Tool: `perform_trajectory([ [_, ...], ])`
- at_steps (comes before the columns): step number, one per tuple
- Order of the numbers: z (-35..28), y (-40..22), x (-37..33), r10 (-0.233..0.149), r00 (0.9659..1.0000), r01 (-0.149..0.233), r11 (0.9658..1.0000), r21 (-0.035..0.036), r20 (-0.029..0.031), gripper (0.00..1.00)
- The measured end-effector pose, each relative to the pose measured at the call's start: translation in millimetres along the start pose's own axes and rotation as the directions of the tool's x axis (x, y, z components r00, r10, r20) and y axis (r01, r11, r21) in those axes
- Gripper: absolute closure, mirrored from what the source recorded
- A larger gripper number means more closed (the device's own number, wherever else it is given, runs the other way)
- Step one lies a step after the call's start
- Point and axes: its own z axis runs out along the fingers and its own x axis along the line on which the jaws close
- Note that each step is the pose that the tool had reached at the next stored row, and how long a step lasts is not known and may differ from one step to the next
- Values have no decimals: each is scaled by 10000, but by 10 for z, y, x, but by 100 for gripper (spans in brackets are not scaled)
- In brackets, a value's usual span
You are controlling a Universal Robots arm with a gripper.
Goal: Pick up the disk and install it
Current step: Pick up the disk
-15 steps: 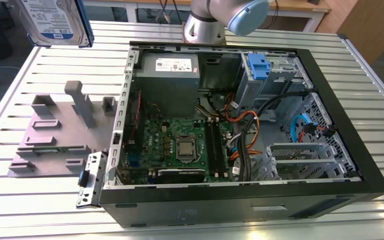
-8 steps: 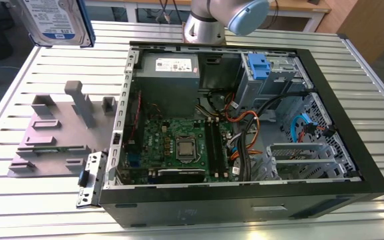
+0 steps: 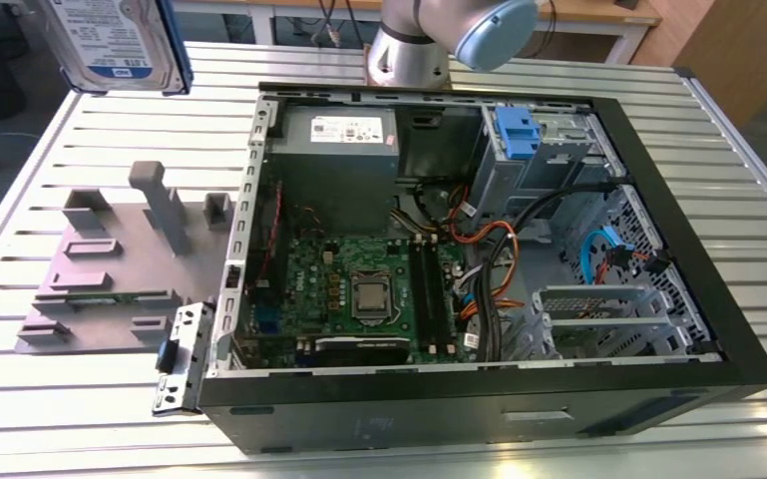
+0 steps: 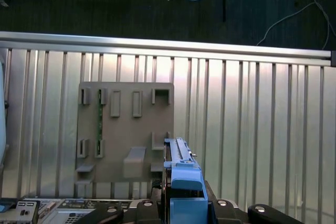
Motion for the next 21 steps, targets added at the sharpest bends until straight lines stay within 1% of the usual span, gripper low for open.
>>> perform_trajectory([
  [21,-2,-79,2,0,10000,0,10000,-1,0,63],
])
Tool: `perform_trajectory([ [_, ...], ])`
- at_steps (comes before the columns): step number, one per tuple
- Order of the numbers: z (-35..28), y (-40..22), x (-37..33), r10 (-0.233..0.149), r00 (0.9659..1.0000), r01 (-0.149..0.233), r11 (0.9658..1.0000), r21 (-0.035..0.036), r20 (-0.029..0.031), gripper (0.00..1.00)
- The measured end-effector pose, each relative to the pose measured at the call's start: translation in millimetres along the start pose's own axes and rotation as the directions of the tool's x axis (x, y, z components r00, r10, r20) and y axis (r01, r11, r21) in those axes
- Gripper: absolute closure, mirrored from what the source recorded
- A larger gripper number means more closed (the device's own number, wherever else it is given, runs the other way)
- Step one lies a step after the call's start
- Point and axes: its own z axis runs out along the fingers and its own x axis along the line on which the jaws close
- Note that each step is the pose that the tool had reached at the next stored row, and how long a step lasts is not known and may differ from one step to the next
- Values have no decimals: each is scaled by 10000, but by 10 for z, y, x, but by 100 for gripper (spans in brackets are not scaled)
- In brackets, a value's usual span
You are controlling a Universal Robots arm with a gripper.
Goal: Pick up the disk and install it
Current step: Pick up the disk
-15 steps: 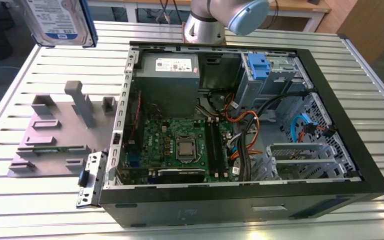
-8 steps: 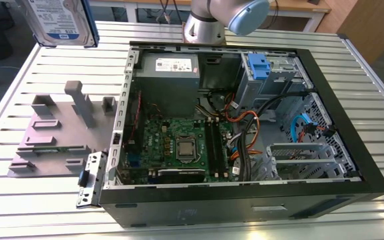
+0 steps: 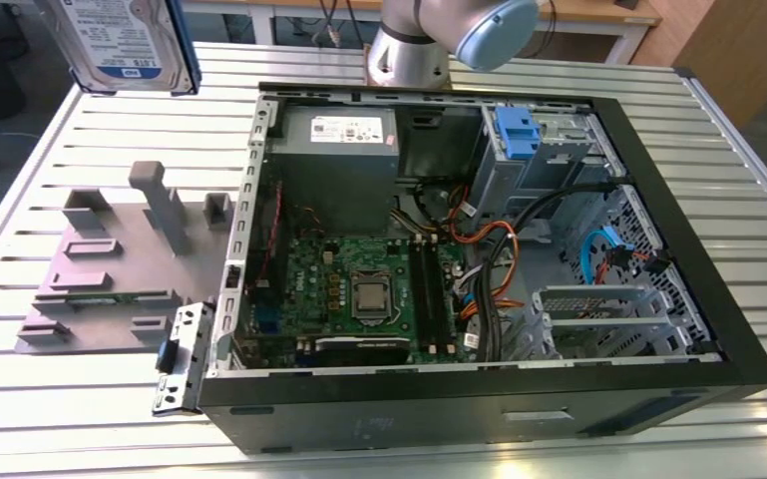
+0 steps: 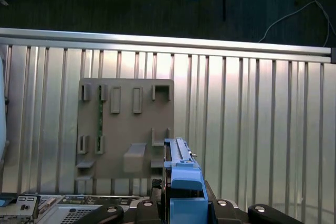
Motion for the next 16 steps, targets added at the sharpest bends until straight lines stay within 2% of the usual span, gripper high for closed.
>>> perform_trajectory([
  [16,-1,-56,2,0,10000,0,10000,0,0,63],
])
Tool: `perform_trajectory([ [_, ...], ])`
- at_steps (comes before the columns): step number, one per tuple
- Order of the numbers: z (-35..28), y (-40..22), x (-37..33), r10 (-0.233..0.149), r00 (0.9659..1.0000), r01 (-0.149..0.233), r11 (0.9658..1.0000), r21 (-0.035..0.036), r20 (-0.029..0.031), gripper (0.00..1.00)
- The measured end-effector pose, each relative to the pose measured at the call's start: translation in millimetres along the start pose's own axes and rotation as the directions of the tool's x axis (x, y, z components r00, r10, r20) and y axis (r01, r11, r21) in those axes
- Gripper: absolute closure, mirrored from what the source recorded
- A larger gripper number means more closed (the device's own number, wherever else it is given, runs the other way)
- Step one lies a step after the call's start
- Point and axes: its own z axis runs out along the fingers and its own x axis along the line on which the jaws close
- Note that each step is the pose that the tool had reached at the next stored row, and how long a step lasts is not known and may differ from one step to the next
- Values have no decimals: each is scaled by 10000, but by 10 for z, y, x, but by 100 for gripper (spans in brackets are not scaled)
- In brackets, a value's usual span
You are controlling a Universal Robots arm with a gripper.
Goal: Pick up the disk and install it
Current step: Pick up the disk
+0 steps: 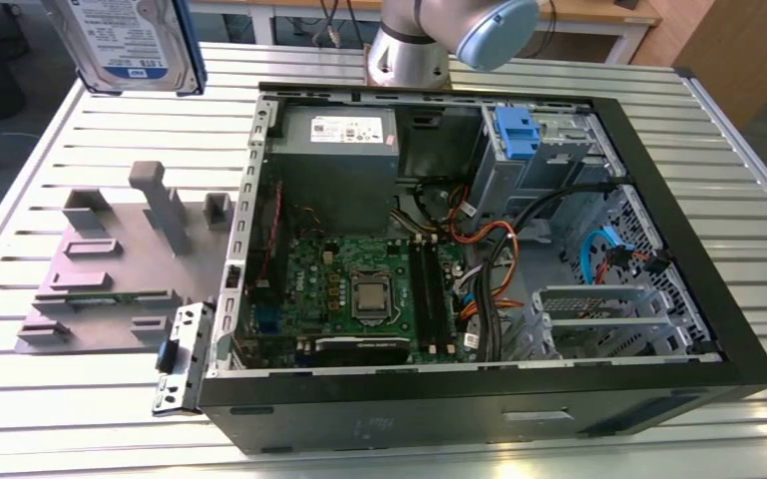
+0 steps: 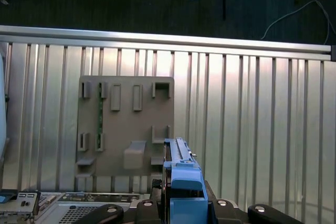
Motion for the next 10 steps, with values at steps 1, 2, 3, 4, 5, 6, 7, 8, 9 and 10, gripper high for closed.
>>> perform_trajectory([
  [1,0,-3,0,0,10000,0,10000,0,0,63],
  [2,0,-7,0,1,10000,-1,10000,0,0,63],
  [3,0,-10,0,0,10000,0,10000,0,0,63],
  [4,0,-13,0,0,10000,0,10000,0,0,63],
  [5,-1,-17,0,0,10000,0,10000,0,0,63],
  [6,0,-20,0,1,10000,-1,10000,0,0,63],
  [7,-1,-23,0,1,10000,-1,10000,0,0,63],
  [8,0,-26,1,1,10000,-1,10000,0,0,63],
  [9,0,-30,1,0,10000,0,10000,1,0,63],
  [10,-1,-34,1,0,10000,0,10000,0,0,63],
])
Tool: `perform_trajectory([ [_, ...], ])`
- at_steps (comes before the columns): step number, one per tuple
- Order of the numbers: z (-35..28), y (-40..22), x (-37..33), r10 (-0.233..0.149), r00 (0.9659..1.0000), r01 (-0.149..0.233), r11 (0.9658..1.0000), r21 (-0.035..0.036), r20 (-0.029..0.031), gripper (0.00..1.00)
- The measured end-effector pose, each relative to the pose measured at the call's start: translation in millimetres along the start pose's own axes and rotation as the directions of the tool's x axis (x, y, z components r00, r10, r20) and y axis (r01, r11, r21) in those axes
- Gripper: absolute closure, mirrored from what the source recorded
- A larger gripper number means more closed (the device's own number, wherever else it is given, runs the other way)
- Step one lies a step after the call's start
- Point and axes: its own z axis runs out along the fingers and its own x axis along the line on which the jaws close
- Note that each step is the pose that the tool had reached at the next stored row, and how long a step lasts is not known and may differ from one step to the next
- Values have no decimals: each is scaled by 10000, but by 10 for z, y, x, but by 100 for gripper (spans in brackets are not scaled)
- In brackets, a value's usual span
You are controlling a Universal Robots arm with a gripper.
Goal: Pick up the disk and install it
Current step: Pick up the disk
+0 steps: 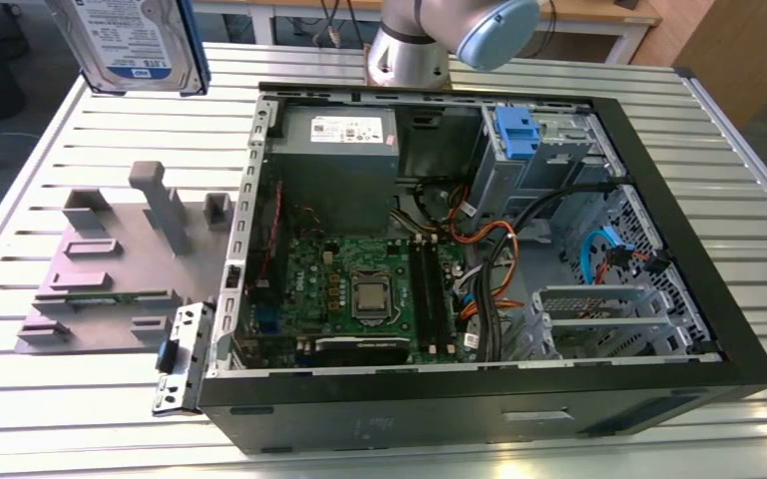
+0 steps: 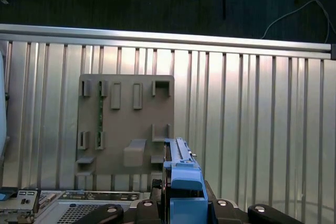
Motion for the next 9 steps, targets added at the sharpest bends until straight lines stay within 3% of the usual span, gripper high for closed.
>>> perform_trajectory([
  [9,-1,-31,1,0,10000,0,10000,0,-1,63],
])
